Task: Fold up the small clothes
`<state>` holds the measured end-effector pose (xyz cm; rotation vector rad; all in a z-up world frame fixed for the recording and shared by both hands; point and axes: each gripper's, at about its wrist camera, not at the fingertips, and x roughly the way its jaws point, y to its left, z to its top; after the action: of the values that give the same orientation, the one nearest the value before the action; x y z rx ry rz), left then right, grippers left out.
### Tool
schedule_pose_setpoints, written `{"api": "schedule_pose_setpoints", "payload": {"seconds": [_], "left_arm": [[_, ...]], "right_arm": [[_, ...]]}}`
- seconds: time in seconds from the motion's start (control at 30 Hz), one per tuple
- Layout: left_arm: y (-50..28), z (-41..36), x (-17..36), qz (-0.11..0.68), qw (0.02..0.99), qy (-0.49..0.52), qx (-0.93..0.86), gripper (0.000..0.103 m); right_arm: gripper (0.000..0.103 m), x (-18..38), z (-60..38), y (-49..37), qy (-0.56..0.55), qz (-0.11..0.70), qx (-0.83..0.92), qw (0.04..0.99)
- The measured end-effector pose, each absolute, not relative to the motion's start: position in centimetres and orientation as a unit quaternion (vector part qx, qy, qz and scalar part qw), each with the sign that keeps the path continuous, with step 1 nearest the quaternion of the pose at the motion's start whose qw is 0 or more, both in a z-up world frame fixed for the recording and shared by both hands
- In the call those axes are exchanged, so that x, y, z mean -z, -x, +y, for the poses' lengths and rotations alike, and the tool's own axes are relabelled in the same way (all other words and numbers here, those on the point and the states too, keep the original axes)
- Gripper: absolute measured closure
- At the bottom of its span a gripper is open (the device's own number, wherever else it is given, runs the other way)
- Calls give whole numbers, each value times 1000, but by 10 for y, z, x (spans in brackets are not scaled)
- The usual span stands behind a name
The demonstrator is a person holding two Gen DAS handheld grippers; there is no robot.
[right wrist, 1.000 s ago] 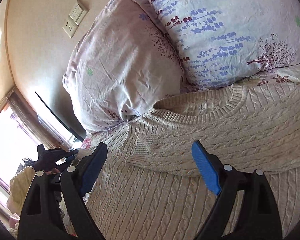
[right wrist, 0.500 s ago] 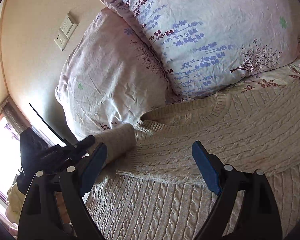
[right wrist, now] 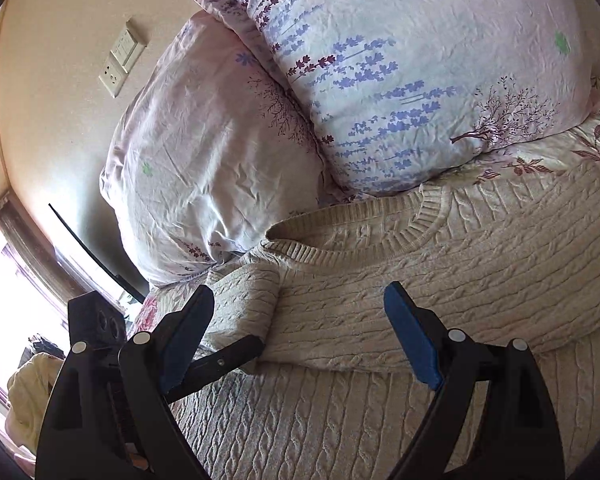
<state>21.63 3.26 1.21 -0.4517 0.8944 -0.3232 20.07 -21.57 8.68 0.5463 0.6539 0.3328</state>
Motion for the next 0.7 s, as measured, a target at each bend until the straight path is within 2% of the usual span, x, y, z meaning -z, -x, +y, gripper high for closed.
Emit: {"api": "schedule_pose_setpoints", "payload": {"seconds": [0.03,0.1,0.17,0.33,0.47,0.53,0.7], "left_arm": [[-207,34,-19,418,874,203,144,28],[-184,41,-32,392,894,173,129,23],[-162,51,-40,379,907,145,117,21],[-116,85,-37,371,907,174,96,21],[-95,97,-26,370,901,207,87,21],[-87,103,-20,370,898,223,81,21],[-77,106,-22,362,899,234,80,20]], "right_arm": [[15,-87,-215,-200,-257,314,-157,900],[15,-90,-209,-198,-234,310,-159,908],[17,-97,-194,-196,-202,311,-175,912],[35,-117,-106,-205,-49,341,-256,903],[50,-108,-22,-225,74,373,-299,875],[53,-102,11,-235,102,383,-322,860],[53,-84,83,-246,200,385,-353,829]]}}
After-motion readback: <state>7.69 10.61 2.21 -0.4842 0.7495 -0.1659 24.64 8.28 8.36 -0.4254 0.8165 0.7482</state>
